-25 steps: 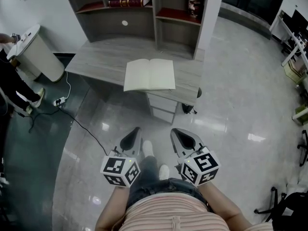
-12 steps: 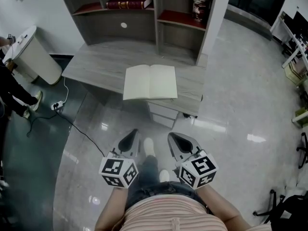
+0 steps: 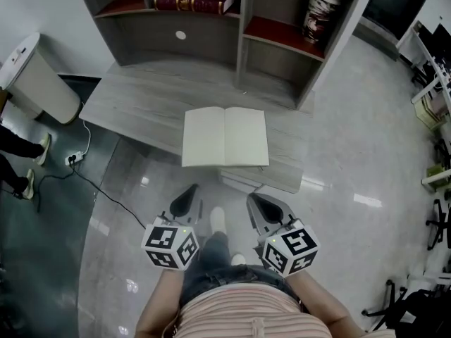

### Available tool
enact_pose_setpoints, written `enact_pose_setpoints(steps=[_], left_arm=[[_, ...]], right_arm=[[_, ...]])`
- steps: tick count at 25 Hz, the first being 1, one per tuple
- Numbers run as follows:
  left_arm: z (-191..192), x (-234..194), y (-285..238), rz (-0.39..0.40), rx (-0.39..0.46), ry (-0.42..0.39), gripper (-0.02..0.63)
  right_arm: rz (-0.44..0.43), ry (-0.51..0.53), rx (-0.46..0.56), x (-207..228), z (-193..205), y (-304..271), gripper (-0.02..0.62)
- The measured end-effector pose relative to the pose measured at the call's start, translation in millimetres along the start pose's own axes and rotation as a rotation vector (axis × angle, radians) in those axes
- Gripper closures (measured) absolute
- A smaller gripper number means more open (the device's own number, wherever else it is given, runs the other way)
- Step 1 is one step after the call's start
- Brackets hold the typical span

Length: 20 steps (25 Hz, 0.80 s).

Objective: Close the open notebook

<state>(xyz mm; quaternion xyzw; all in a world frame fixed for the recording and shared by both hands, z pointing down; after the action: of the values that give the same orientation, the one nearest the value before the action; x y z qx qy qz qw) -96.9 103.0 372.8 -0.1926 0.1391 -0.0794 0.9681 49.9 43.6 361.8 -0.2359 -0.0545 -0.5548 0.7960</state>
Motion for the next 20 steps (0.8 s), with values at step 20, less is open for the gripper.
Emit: enact_pose_setpoints(steps=[20], left_arm=[[-24, -108, -102, 0.004, -0.15, 0.044, 0.591]], right_arm=[[0.09, -0.031, -0.091, 38, -43, -125, 0.588]])
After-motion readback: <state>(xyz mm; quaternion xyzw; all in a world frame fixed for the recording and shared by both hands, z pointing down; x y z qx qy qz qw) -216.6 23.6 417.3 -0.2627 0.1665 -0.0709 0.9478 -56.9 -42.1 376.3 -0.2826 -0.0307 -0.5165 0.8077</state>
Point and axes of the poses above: the fingertips, and each gripper's own axes: y backward along the fingers, x to its right, z out of its underside, the point moved 3 cm from there along y, backward along the fingers, and after that the axes turned 5 degrees about -z, right-handed, at the moved point
